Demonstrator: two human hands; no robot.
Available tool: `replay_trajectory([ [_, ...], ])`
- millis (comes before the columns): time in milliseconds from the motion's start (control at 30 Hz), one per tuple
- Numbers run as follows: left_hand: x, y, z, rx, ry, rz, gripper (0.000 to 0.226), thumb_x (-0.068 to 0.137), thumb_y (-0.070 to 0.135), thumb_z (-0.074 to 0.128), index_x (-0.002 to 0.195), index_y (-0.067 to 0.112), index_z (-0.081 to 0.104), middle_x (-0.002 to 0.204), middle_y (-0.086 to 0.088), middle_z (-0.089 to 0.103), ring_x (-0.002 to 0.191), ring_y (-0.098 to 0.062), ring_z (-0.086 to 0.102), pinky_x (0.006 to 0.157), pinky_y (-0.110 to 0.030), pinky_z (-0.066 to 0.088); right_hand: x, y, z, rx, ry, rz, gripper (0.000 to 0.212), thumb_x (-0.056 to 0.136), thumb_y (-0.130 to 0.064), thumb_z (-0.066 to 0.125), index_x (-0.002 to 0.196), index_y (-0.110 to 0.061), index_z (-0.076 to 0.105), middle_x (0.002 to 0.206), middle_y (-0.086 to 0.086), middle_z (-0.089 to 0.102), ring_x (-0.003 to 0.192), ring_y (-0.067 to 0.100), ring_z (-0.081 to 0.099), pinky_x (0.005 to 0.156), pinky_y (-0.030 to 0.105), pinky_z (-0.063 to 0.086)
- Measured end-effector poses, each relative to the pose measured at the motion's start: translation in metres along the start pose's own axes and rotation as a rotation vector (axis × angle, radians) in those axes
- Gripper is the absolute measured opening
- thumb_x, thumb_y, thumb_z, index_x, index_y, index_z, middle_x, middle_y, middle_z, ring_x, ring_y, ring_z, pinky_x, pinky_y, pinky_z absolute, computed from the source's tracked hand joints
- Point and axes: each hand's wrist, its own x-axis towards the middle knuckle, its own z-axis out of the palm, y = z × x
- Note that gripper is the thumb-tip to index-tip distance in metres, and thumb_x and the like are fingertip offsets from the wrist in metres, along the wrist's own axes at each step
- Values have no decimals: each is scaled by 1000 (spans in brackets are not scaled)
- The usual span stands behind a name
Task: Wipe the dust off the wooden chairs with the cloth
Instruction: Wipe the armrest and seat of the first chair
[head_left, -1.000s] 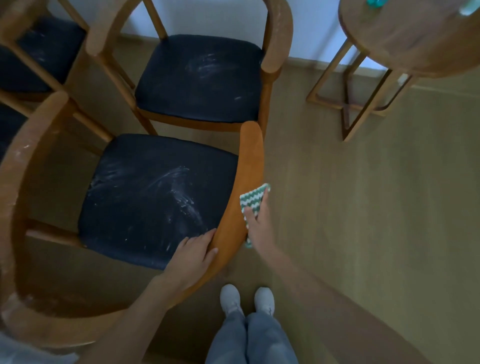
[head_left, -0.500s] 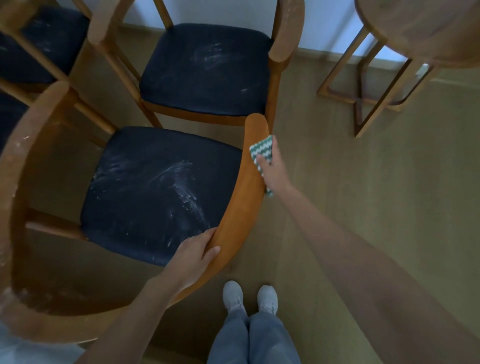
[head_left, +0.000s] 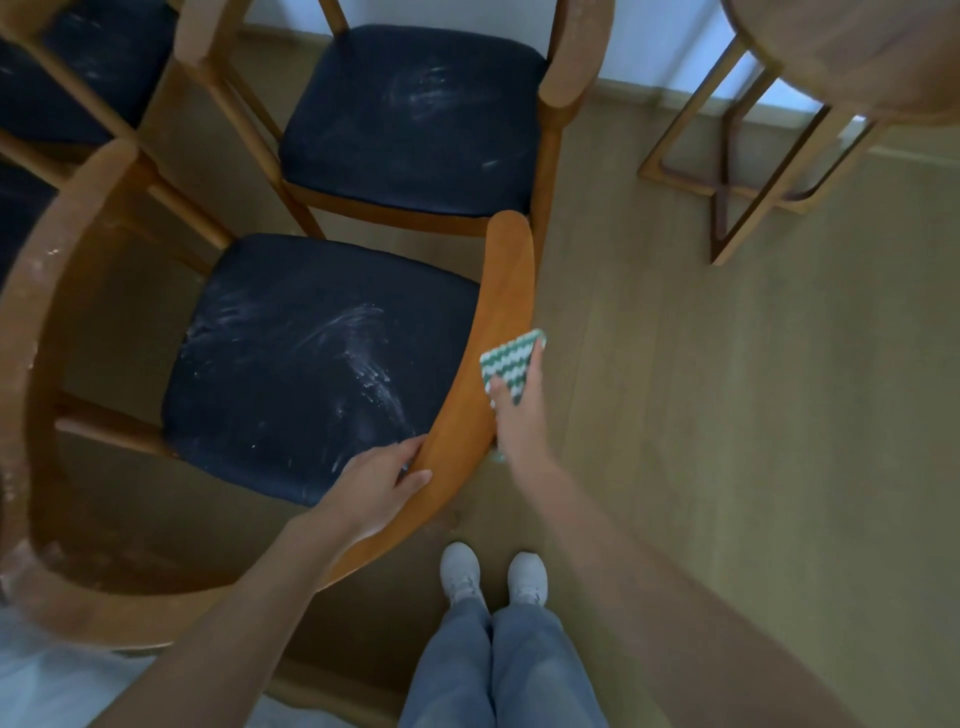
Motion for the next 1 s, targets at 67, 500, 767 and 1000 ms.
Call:
replay_trajectory([
  [67, 0, 1, -3, 10, -12, -12, 50, 99, 36, 41, 147, 25, 28, 134, 4, 53, 118, -14, 52, 102, -34, 40, -42, 21, 14, -1, 1, 11, 70, 99, -18, 45, 146, -38, -3, 151, -1, 31, 123, 7, 42, 98, 25, 38],
  [500, -16, -8, 2, 29, -22, -57, 56, 97, 38, 44, 148, 29, 22, 137, 3, 49, 121, -16, 48, 104, -40, 39, 0, -20, -15, -36, -36, 137, 73, 95, -18, 54, 150, -32, 10, 138, 2, 47, 99, 14, 54, 77, 27, 46],
  [767, -19, -30, -12, 1, -87, 110, 46, 98, 29, 46, 143, 33, 34, 129, 9, 51, 113, -8, 50, 95, -28, 44, -35, 10, 26, -65, 166, 95, 66, 99, -19, 45, 151, -30, 5, 144, 3, 43, 125, 21, 46, 107, 43, 37],
  [1000, -26, -72, -25, 52, -239, 271, 48, 95, 28, 52, 140, 34, 39, 137, 10, 47, 125, -9, 44, 106, -34, 38, -143, 47, 101, 44, 307, 208, 70, 99, -17, 44, 150, -28, -3, 135, -6, 36, 118, 9, 39, 102, 29, 32],
])
